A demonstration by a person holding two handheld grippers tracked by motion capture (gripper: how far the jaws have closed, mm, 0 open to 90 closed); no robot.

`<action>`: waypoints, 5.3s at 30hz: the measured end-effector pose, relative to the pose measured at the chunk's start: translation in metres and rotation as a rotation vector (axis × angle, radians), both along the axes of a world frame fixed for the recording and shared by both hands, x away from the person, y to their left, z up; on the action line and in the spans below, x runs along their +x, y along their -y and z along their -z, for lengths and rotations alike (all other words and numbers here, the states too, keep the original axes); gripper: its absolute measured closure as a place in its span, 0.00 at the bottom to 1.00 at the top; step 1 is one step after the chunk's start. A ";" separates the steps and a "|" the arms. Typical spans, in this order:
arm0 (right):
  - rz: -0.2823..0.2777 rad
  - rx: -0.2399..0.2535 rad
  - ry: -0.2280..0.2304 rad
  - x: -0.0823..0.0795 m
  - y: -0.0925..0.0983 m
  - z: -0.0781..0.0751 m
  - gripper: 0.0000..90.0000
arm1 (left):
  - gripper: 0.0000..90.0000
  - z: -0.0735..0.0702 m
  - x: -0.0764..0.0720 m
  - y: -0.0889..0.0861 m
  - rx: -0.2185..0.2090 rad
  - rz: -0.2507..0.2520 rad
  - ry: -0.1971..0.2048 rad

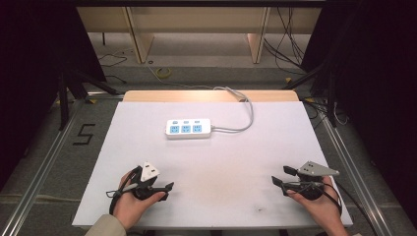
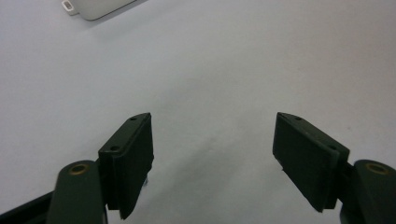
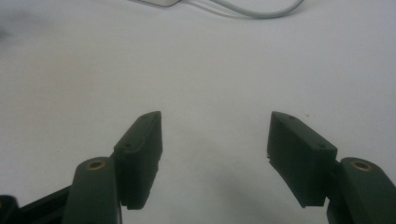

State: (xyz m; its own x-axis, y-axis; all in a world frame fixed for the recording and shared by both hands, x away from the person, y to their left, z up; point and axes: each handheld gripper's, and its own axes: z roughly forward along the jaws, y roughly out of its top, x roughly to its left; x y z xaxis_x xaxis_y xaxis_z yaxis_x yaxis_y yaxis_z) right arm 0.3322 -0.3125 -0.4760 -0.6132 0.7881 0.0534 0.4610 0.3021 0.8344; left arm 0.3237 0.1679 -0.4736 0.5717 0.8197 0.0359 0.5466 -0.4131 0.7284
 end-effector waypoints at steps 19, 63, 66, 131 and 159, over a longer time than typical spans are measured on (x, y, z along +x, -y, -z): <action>-0.008 -0.021 0.022 -0.001 -0.003 -0.002 0.40 | 0.99 -0.007 0.003 -0.003 0.094 -0.005 0.014; -0.019 -0.018 0.027 0.000 -0.007 -0.002 0.37 | 1.00 -0.033 0.067 0.031 0.075 -0.001 -0.056; -0.021 -0.018 0.025 0.000 -0.007 -0.001 0.37 | 1.00 -0.033 0.071 0.032 0.076 0.001 -0.052; -0.044 -0.009 0.002 -0.005 -0.011 0.002 0.36 | 1.00 -0.048 0.147 0.068 0.156 0.024 -0.060; -0.046 -0.009 0.005 -0.005 -0.011 0.001 0.36 | 1.00 -0.050 0.171 0.081 0.190 0.032 -0.037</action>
State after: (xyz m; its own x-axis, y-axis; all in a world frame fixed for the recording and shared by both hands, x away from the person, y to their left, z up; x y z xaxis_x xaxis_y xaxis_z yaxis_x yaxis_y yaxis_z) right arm 0.3270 -0.3011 -0.4773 -0.6490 0.7596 0.0435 0.4423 0.3301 0.8339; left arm 0.4945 0.0871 -0.4240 0.6009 0.7818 0.1664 0.5562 -0.5585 0.6153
